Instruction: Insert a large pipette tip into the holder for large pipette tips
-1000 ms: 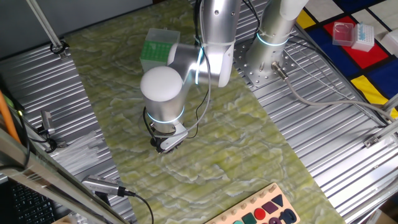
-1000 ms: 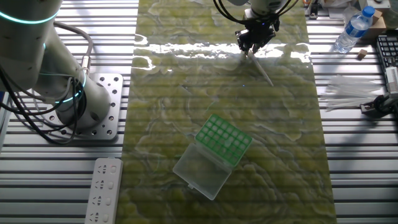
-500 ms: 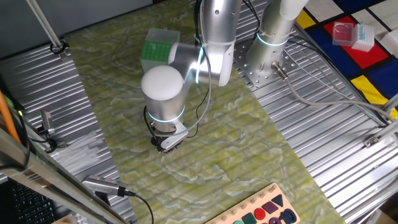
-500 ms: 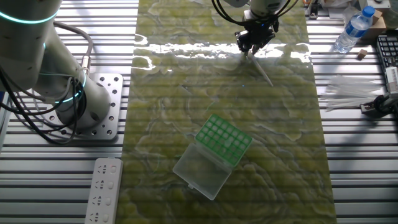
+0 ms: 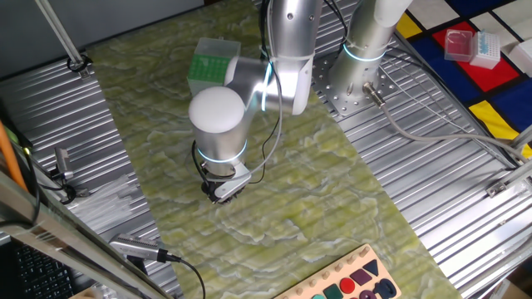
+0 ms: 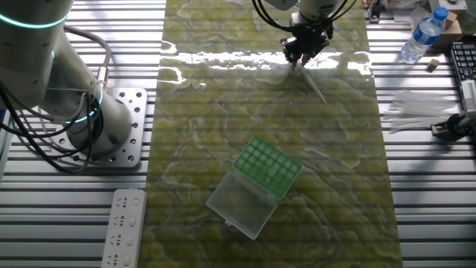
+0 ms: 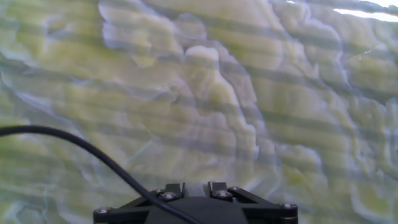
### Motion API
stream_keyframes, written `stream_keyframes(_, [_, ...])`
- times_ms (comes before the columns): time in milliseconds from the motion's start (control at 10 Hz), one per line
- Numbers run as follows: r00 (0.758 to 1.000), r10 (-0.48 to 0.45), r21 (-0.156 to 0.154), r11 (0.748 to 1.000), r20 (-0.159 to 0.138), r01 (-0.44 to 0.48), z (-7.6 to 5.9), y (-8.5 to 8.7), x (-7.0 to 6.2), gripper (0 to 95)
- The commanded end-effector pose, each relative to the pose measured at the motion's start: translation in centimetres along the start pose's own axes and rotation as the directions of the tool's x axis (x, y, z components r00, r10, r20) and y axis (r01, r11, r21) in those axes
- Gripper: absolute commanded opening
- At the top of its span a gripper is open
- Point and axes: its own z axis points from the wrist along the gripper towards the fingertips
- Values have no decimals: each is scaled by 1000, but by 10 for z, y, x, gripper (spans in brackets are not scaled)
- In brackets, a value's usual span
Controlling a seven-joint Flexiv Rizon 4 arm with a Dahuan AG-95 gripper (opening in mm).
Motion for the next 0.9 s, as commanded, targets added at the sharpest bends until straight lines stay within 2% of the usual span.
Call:
stream_keyframes(100, [1000,-1,0,1000,0,1,0,0,0,0])
stream_keyframes(600, [1000,4,-3,1000,-8,-4,0,0,1,0])
stream_keyframes(900, [999,22,-29,999,-31,-23,-1,-2,4,0])
